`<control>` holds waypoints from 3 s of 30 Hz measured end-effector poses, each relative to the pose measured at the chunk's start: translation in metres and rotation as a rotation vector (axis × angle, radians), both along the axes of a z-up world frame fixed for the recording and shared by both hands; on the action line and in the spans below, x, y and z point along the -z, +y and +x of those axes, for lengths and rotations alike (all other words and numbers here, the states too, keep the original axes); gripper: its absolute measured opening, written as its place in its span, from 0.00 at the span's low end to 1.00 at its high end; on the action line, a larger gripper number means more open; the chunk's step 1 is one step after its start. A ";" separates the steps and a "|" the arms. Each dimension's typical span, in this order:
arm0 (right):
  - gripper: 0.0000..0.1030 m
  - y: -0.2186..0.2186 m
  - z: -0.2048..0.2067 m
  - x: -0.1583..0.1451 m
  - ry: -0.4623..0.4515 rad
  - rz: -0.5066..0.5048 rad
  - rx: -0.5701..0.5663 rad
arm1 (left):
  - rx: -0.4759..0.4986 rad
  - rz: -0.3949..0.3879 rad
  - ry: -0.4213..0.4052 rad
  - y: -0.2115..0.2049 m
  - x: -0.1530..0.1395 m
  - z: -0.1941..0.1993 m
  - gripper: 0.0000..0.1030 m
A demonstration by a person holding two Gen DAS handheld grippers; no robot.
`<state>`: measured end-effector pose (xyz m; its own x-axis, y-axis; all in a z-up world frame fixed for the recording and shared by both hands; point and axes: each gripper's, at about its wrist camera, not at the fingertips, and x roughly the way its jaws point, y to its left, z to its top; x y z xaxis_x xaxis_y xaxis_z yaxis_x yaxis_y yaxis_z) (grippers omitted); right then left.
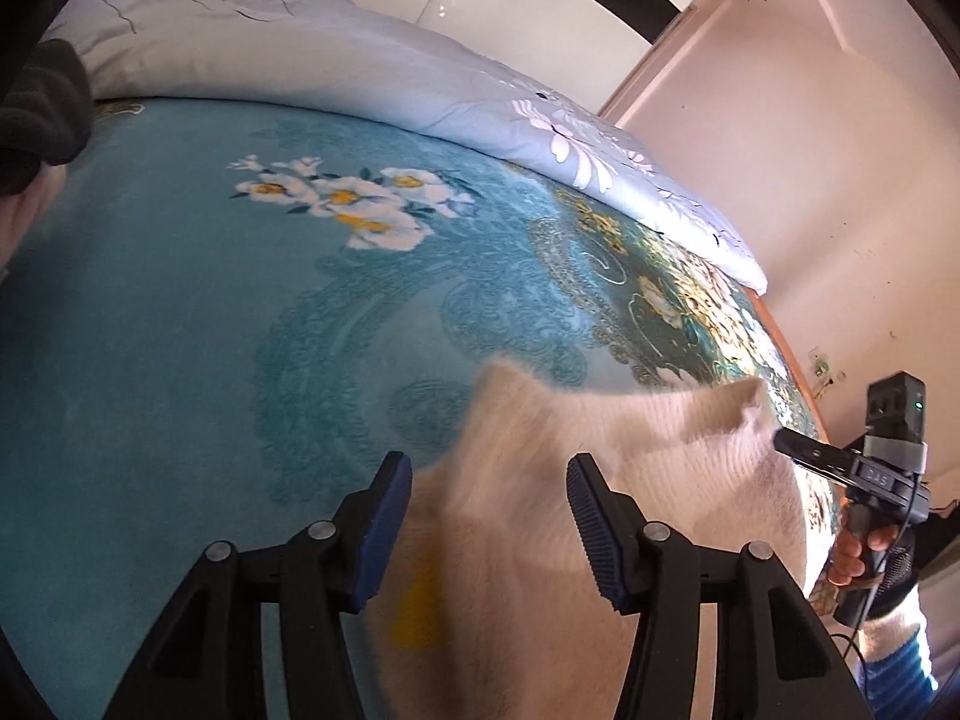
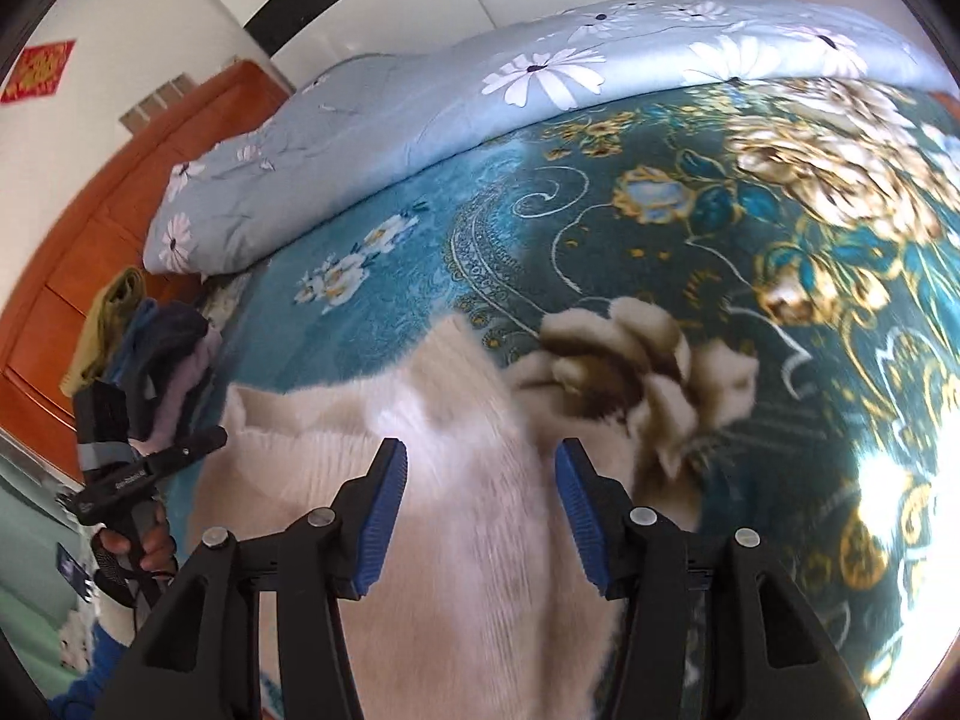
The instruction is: Fold clothes
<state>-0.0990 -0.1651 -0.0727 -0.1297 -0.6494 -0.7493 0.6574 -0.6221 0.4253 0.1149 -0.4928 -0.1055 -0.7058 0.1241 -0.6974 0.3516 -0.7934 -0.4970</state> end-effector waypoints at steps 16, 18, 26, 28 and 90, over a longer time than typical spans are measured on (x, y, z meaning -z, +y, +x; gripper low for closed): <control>0.13 0.008 -0.020 0.037 -0.087 -0.033 0.076 | -0.079 0.031 -0.022 -0.006 0.022 0.003 0.23; 0.13 0.008 -0.022 0.040 -0.104 -0.038 0.080 | -0.078 0.030 -0.020 -0.006 0.019 0.005 0.23; 0.28 0.036 -0.001 0.009 -0.016 -0.108 0.114 | -0.126 0.009 0.080 0.006 -0.003 0.042 0.31; 0.61 0.047 0.008 0.008 -0.006 -0.127 0.116 | -0.147 0.029 0.097 0.008 0.000 0.052 0.51; 0.49 0.042 0.027 0.069 -0.386 -0.257 0.075 | -0.044 0.158 0.029 0.056 0.037 0.061 0.45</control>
